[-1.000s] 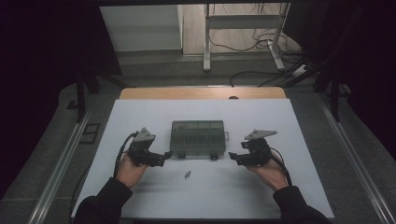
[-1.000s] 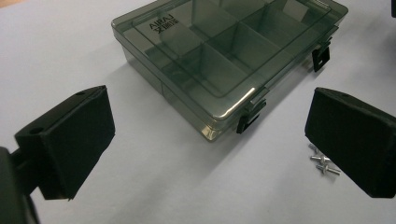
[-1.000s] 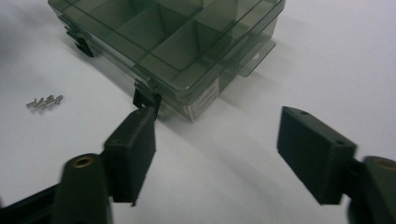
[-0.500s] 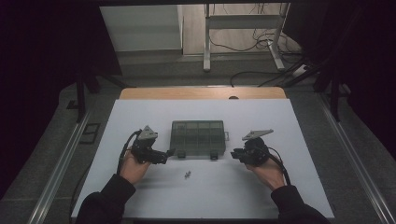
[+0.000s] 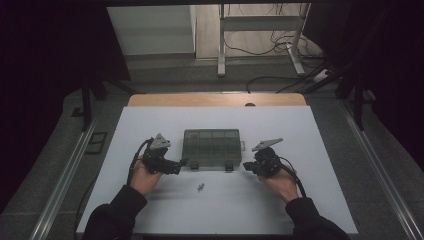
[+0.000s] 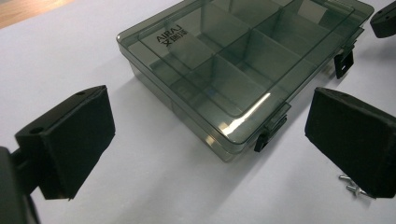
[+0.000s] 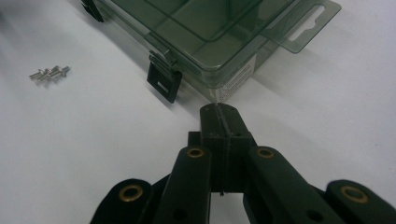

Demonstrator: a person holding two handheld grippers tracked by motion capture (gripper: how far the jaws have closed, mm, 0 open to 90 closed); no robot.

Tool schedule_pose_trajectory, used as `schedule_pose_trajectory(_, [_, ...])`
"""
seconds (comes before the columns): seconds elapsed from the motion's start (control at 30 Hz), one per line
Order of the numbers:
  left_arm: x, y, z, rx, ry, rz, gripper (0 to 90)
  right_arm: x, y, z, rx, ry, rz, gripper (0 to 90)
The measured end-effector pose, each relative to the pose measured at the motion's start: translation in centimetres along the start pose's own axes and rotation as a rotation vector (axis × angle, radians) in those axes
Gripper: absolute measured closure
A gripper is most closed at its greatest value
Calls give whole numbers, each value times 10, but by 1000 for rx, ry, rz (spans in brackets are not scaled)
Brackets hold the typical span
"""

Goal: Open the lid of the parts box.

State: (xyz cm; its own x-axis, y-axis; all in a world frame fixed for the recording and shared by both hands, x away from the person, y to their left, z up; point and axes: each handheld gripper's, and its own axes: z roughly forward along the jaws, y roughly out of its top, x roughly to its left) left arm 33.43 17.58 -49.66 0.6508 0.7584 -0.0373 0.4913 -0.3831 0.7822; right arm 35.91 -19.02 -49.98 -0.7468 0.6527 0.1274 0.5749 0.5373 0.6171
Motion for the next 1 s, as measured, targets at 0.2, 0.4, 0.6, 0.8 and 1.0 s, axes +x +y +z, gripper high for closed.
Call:
schedule_pose_trajectory(0.2, [0, 0, 0, 0, 4, 2, 23, -2, 1, 5, 11, -5, -2, 890])
schedule_pose_trajectory(0.4, [0, -1, 0, 1, 3, 2, 23, -2, 2, 11, 38, -13, -17, 890])
schedule_pose_trajectory(0.6, [-1, -1, 1, 6, 2, 7, 22, -1, 4, 15, 37, -17, -36, 890])
schedule_pose_trajectory(0.8, [0, -2, 1, 6, -1, 7, 21, 0, 4, 17, 40, -20, -46, 890])
schedule_pose_trajectory(1.0, [-1, -3, 3, 27, 3, 26, 21, 0, 5, 17, 35, -18, -47, 890])
